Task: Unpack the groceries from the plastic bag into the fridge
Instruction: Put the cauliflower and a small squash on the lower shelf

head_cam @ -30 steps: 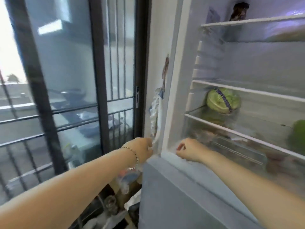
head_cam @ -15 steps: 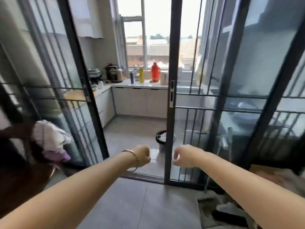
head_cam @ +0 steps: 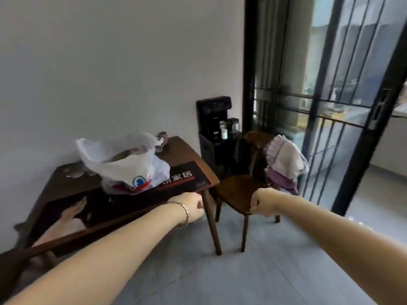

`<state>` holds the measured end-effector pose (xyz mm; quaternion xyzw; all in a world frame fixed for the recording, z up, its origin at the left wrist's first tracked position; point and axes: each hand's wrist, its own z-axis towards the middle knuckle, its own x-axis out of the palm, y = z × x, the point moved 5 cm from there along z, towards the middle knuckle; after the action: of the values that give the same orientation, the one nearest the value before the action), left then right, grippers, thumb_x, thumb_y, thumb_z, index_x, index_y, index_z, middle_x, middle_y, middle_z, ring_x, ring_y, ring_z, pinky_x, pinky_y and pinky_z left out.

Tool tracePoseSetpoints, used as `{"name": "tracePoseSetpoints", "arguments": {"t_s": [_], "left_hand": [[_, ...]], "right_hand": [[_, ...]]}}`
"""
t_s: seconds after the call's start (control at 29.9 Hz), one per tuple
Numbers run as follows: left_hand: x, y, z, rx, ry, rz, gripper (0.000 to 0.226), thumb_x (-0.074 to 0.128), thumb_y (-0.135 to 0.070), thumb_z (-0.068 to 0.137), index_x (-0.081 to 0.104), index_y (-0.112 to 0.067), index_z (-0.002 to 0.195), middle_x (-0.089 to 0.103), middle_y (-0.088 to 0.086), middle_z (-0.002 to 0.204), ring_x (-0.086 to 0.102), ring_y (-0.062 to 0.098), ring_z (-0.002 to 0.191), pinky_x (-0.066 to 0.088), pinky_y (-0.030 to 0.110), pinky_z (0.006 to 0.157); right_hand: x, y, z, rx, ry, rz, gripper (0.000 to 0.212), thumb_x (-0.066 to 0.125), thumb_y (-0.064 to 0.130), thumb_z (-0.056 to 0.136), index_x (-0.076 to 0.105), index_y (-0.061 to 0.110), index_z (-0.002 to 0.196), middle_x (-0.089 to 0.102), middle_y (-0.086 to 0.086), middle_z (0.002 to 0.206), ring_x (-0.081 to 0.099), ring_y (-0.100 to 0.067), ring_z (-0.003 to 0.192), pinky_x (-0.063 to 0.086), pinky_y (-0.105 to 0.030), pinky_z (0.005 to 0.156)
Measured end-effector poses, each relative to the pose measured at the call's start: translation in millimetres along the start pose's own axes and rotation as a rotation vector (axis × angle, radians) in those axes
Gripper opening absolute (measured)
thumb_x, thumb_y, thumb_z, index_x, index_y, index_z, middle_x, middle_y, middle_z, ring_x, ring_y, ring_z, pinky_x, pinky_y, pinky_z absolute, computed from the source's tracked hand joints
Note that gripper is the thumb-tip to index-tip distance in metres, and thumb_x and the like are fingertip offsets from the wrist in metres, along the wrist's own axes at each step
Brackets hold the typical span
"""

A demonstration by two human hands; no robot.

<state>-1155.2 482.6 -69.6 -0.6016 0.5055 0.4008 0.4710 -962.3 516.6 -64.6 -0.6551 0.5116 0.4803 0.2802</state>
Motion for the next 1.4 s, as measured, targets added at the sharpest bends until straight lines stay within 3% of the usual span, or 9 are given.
{"name": "tracePoseSetpoints", "arguments": {"t_s": [0.13, 0.3, 0.5, 0.73, 0.87, 1.04, 1.17, 1.34, 1.4], "left_hand": [[-26, 120, 1, -0.152, -0.012, -0.008, 0.028, 0.048, -0.034, 0.09, 0.06, -0.022, 0.112, 0.062, 0.002, 0.12, 0.059, 0.023, 0.107, 0.049, 0.034, 0.093], [-46, 229, 23, -0.295, -0.046, -0.106, 0.028, 0.048, -0.031, 0.092, 0.059, -0.019, 0.115, 0.061, 0.001, 0.117, 0.058, 0.021, 0.104, 0.049, 0.035, 0.093], [-62, 318, 92, -0.347, -0.105, -0.079, 0.029, 0.043, -0.028, 0.094, 0.058, -0.017, 0.117, 0.064, 0.002, 0.11, 0.06, 0.022, 0.1, 0.051, 0.033, 0.086], [-113, 402, 195, -0.359, -0.261, -0.109, 0.032, 0.038, -0.028, 0.095, 0.052, -0.023, 0.124, 0.058, -0.001, 0.122, 0.058, 0.021, 0.106, 0.048, 0.032, 0.089], [-118, 443, 241, -0.331, -0.298, -0.267, 0.033, 0.046, -0.031, 0.094, 0.055, -0.022, 0.124, 0.056, -0.003, 0.125, 0.056, 0.016, 0.11, 0.047, 0.032, 0.092], [-88, 474, 294, -0.261, -0.084, -0.376, 0.051, 0.057, -0.042, 0.086, 0.045, -0.022, 0.132, 0.051, -0.004, 0.129, 0.053, 0.013, 0.115, 0.045, 0.031, 0.097], [-57, 485, 318, -0.132, 0.14, -0.438, 0.049, 0.065, -0.048, 0.077, 0.052, -0.021, 0.117, 0.058, -0.005, 0.111, 0.058, 0.011, 0.101, 0.05, 0.03, 0.09], [-26, 496, 332, -0.01, 0.257, -0.258, 0.061, 0.061, -0.033, 0.079, 0.034, -0.025, 0.133, 0.048, -0.003, 0.128, 0.053, 0.019, 0.115, 0.047, 0.036, 0.096], [-22, 496, 335, 0.003, 0.247, -0.336, 0.042, 0.059, -0.024, 0.08, 0.046, -0.027, 0.119, 0.057, -0.004, 0.115, 0.059, 0.019, 0.106, 0.051, 0.035, 0.091]], "right_hand": [[-20, 102, 63, -0.135, -0.006, 0.035, 0.026, 0.053, 0.02, 0.092, 0.063, 0.008, 0.112, 0.065, -0.008, 0.112, 0.062, -0.021, 0.098, 0.05, -0.028, 0.085], [-42, 196, 159, -0.272, -0.026, -0.082, 0.03, 0.052, 0.028, 0.09, 0.067, 0.01, 0.109, 0.066, -0.006, 0.111, 0.061, -0.023, 0.102, 0.051, -0.035, 0.091], [-67, 270, 276, -0.407, -0.091, -0.113, 0.022, 0.053, 0.03, 0.089, 0.066, 0.021, 0.104, 0.067, 0.0, 0.109, 0.063, -0.02, 0.094, 0.052, -0.029, 0.08], [-129, 346, 418, -0.544, -0.091, 0.13, 0.034, 0.052, 0.036, 0.092, 0.059, 0.018, 0.12, 0.065, -0.001, 0.115, 0.061, -0.016, 0.099, 0.05, -0.029, 0.09], [-123, 379, 485, -0.544, 0.05, 0.129, 0.042, 0.058, 0.045, 0.087, 0.059, 0.019, 0.12, 0.061, -0.001, 0.118, 0.056, -0.015, 0.1, 0.046, -0.029, 0.094], [-70, 395, 536, -0.487, 0.298, 0.015, 0.082, 0.069, 0.053, 0.075, 0.032, 0.024, 0.142, 0.048, 0.003, 0.136, 0.048, -0.022, 0.124, 0.04, -0.032, 0.103], [-40, 393, 549, -0.432, 0.253, 0.06, 0.068, 0.072, 0.039, 0.077, 0.036, 0.03, 0.134, 0.057, 0.002, 0.125, 0.056, -0.021, 0.112, 0.046, -0.036, 0.098], [-34, 376, 548, -0.375, 0.233, 0.142, 0.057, 0.075, 0.023, 0.068, 0.044, 0.041, 0.114, 0.061, 0.009, 0.107, 0.06, -0.014, 0.097, 0.054, -0.036, 0.086], [-33, 375, 545, -0.367, 0.218, 0.145, 0.056, 0.076, 0.022, 0.065, 0.046, 0.043, 0.107, 0.062, 0.01, 0.1, 0.061, -0.012, 0.091, 0.055, -0.036, 0.082]]}}
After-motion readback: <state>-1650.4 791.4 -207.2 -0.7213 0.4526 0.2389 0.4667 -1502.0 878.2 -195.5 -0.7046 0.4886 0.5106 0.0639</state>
